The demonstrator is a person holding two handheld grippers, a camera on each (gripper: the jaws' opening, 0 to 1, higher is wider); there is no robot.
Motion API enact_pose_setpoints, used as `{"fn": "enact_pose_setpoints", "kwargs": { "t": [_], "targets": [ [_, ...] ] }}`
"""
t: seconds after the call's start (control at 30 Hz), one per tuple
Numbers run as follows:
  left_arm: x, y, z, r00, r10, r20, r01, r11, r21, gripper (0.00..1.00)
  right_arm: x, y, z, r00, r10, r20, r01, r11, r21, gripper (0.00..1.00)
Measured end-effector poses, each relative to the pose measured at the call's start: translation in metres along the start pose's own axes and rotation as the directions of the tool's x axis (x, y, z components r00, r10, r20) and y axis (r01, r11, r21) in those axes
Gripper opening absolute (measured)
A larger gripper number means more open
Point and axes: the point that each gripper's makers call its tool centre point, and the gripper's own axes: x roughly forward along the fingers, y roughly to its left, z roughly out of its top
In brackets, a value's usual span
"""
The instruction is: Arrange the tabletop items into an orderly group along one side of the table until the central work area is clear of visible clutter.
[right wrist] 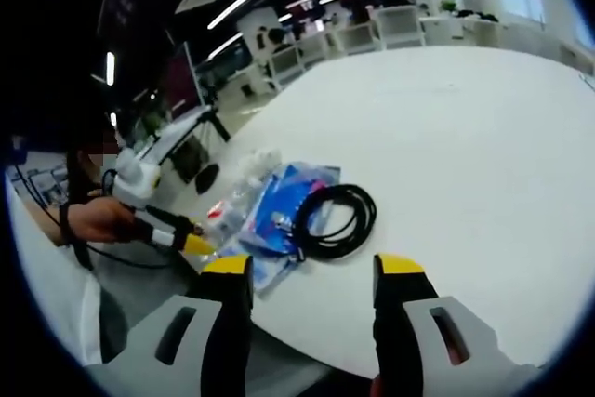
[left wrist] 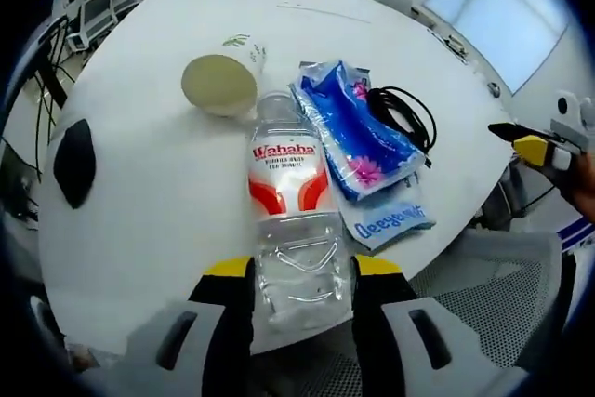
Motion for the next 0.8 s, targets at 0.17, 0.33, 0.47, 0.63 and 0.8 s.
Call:
{"fn": "enact_pose_setpoints", "kwargs": {
  "t": [0.17,0.33,0.47,0.63,0.8],
  "targets": [
    [-0.005,0.006,-0.004,1.0,0.011,-0.005,-0.011,1.0,0.01,0.38,0.002,0.001,0.002,1.0,0.004,0.001,-0.004,1.0,-0.005,0.5],
    [-0.007,0.01,-0.006,1.0,0.018,-0.007,-0.018,1.0,0.013,0.38,0.004,0.003,0.003,1.0,0.011,-0.003,-0.011,1.0,-0.012,0.5],
    [-0.009,0.012,-0.008,1.0,0.027,-0.011,-0.027,0.999,0.03,0.37,0.004,0.005,0.005,1.0,0.015,0.004,-0.015,1.0,-0.018,0.5],
    [-0.012,0.012,-0.012,0.999,0.035,-0.014,-0.034,0.998,0.044,0.37,0.0,0.006,0.006,1.0,0.014,0.007,-0.014,1.0,-0.026,0.5],
    [-0.015,0.013,-0.017,0.999,0.031,-0.033,-0.029,0.998,0.056,0.37,-0.004,0.003,0.003,1.0,0.004,0.01,-0.004,1.0,-0.016,0.5]
  ]
}}
